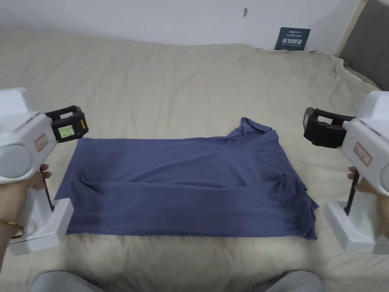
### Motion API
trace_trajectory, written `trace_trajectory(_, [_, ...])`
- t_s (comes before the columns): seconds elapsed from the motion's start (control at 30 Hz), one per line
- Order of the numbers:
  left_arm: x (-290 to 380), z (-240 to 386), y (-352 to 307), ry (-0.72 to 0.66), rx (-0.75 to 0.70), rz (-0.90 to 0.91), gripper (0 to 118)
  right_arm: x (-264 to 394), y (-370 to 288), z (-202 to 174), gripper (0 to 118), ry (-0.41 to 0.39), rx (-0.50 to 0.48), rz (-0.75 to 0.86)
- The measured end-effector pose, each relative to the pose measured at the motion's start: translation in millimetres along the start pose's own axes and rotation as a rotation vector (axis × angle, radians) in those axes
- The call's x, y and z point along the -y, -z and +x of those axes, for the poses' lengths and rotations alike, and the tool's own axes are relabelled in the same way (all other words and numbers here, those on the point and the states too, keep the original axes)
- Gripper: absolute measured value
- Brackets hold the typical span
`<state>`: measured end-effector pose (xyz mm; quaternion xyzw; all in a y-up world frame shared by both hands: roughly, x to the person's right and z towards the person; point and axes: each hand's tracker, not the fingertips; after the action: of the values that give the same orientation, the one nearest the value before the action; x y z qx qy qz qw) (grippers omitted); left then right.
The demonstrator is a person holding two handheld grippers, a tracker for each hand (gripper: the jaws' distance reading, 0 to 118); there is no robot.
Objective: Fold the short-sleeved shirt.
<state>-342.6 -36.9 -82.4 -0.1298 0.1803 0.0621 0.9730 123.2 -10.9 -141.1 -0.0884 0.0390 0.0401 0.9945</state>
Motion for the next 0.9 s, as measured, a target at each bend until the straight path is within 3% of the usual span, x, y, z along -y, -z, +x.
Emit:
trace_trajectory(0.1, [6.6,16.6,-9.3,0.065,0.028,0.086,111,7.1,1.0,-8.3,116,0.018,-0.013,0.011])
trace_trajectory(0.2, [15.0,24.6,-9.2,0.104,0.043,0.086,72,13.3,0.7,-14.1,98,0.062,-0.055,0.013])
trace_trajectory(0.23, [17.3,24.7,-9.0,0.097,0.052,0.087,48,14.6,1.4,-15.9,78,0.063,-0.056,0.013])
trace_trajectory(0.27, [20.7,21.8,-3.2,0.076,0.070,0.082,35,16.2,2.5,-18.2,60,0.063,-0.057,0.013])
trace_trajectory(0.3, [22.6,21.5,-2.2,0.054,0.072,0.081,22,17.3,3.7,-19.9,40,0.060,-0.061,0.008])
trace_trajectory(0.33, [23.8,21.6,-1.7,0.046,0.070,0.083,11,18.4,4.8,-21.3,13,0.059,-0.065,0.004])
trace_trajectory(0.37, [25.1,22.6,-0.5,0.046,0.060,0.085,4,19.1,6.0,-25.1,1,0.056,-0.063,0.001])
trace_trajectory(0.67, [30.0,23.1,10.9,0.066,0.078,0.066,0,23.5,20.7,-33.7,0,0.027,-0.084,-0.049])
trace_trajectory(0.9, [15.6,28.8,21.7,0.077,0.087,0.065,0,-4.3,76.7,-31.9,0,-0.008,-0.110,-0.132])
